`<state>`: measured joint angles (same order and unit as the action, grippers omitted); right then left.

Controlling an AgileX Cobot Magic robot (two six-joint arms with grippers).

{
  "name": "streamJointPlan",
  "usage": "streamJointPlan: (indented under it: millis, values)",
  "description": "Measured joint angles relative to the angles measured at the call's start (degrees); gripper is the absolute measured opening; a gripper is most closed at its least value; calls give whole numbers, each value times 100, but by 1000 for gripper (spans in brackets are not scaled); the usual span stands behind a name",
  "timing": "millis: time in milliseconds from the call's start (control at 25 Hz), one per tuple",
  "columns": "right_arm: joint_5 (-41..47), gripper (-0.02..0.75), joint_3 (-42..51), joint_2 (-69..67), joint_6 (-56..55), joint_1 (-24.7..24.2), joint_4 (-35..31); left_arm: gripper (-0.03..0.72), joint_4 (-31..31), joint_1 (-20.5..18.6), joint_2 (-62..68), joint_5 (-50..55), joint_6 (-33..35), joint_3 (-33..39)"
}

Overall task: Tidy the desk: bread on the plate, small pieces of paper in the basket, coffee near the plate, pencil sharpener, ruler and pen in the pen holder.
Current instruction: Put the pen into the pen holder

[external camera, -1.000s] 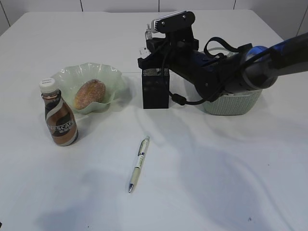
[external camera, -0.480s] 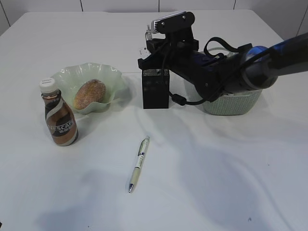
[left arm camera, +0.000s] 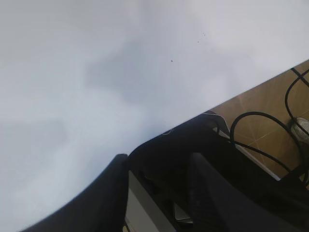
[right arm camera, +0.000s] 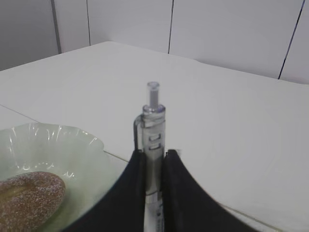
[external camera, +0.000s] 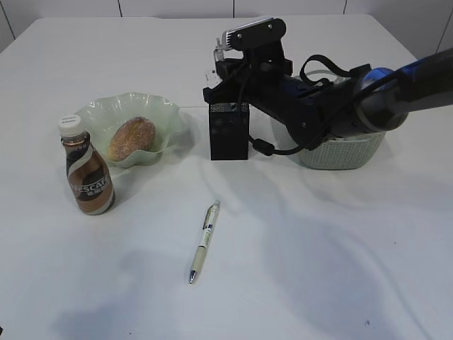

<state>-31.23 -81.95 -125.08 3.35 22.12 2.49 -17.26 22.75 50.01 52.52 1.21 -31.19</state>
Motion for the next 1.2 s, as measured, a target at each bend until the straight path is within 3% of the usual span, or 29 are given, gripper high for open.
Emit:
streamJointPlan:
  millis: [440, 600, 640, 760, 1200]
  values:
    - [25, 90, 0, 0, 3, 0, 0, 287, 0, 0, 0, -9, 0, 0]
    - [25, 245, 0, 0, 3, 0, 0, 287, 0, 0, 0, -9, 0, 0]
    - [25, 245, 0, 0, 3, 0, 0, 287, 0, 0, 0, -9, 0, 0]
    - [25, 399, 0, 0, 3, 0, -47, 287, 0, 0, 0, -9, 0, 0]
    - [156, 438, 2, 337, 3, 0, -79, 287, 0, 0, 0, -9, 0, 0]
